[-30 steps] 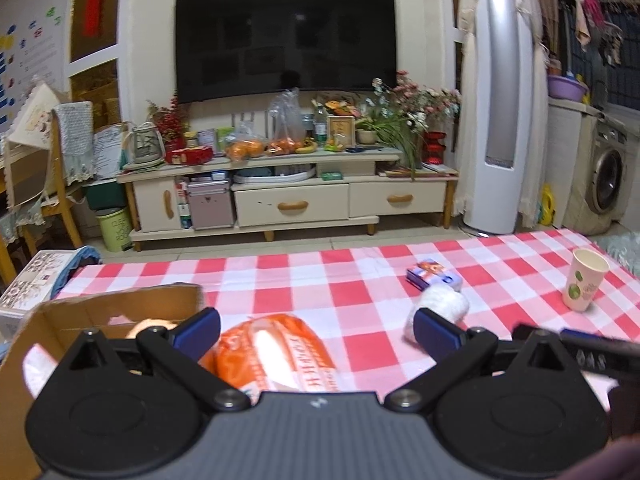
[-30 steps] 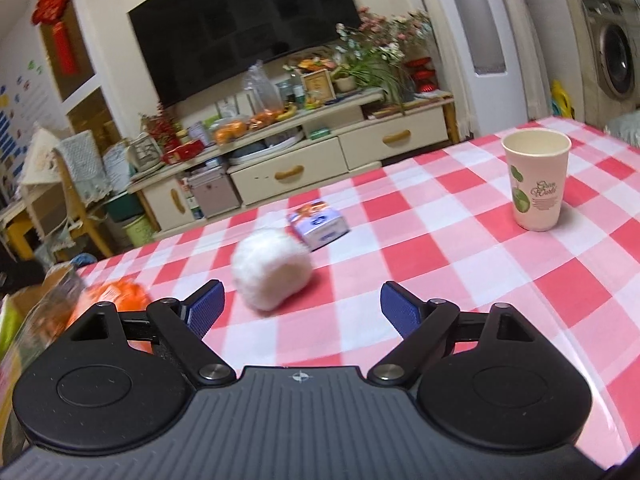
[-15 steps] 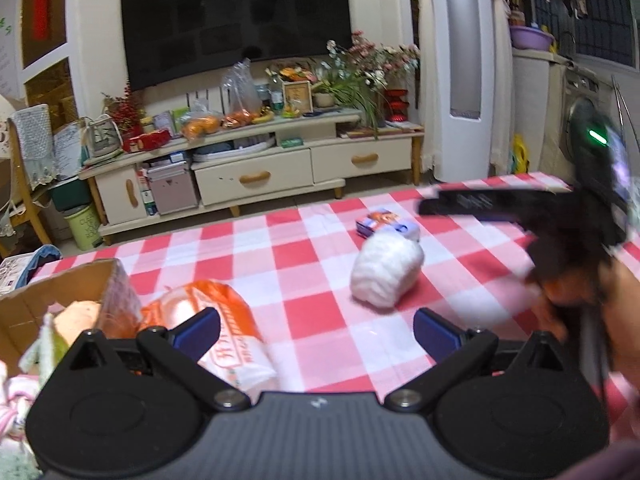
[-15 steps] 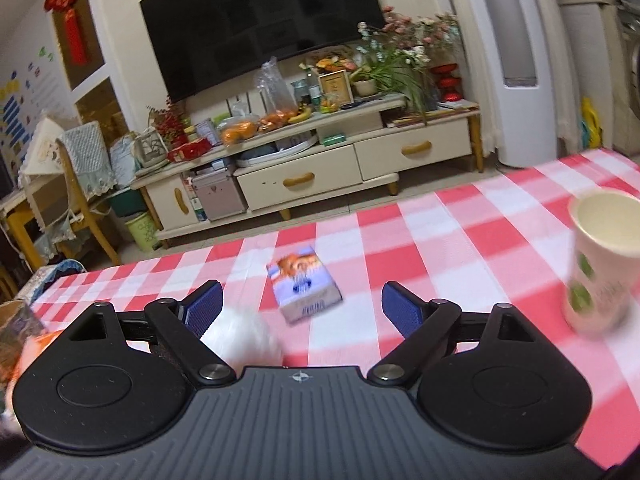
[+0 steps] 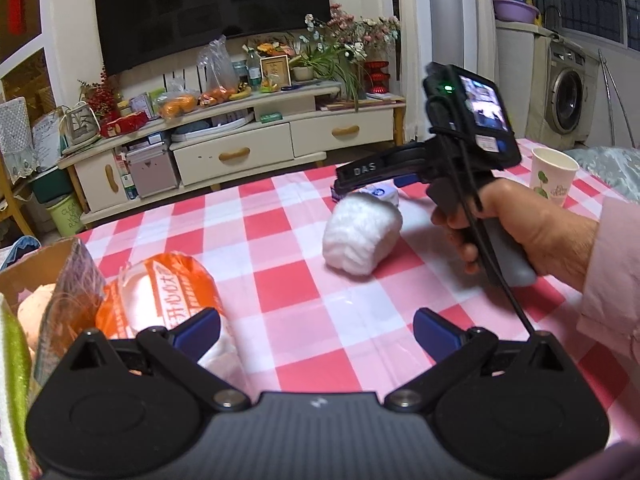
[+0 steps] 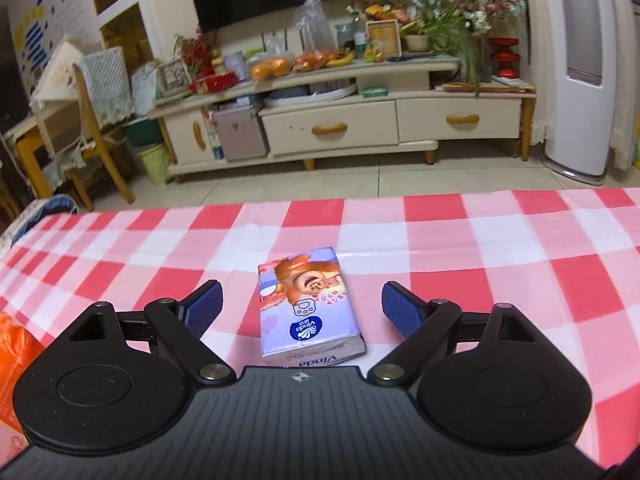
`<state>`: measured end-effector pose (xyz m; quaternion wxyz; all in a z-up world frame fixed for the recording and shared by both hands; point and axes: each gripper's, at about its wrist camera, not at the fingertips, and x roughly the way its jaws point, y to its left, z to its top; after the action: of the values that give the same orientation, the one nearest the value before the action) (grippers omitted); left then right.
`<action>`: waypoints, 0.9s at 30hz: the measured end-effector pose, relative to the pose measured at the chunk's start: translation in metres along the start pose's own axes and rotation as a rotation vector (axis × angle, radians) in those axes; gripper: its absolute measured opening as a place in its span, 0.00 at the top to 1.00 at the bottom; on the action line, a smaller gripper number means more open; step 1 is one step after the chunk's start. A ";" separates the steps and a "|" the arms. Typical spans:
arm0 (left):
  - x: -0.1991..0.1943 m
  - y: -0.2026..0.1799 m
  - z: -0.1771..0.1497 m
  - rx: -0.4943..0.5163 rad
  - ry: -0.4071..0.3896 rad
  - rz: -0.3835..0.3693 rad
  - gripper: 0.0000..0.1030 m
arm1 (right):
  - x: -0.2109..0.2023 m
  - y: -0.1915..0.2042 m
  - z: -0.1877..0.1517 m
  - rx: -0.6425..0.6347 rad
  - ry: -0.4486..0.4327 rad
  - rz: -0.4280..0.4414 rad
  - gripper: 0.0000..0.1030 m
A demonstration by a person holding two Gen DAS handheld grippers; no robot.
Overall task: Organize soft objects
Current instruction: 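Grasp the Vinda tissue pack with the right tool while the left tool approaches the white pompom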
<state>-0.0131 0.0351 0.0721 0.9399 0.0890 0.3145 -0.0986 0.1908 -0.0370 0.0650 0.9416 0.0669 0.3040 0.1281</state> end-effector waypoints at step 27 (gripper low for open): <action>0.005 -0.015 -0.020 0.016 0.072 -0.098 0.01 | -0.074 0.035 -0.068 -0.100 0.102 0.249 0.36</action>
<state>-0.0243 0.0241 0.0517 0.9213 0.0846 0.3512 -0.1437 0.0852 -0.0207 0.0584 0.9039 0.0505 0.3342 0.2621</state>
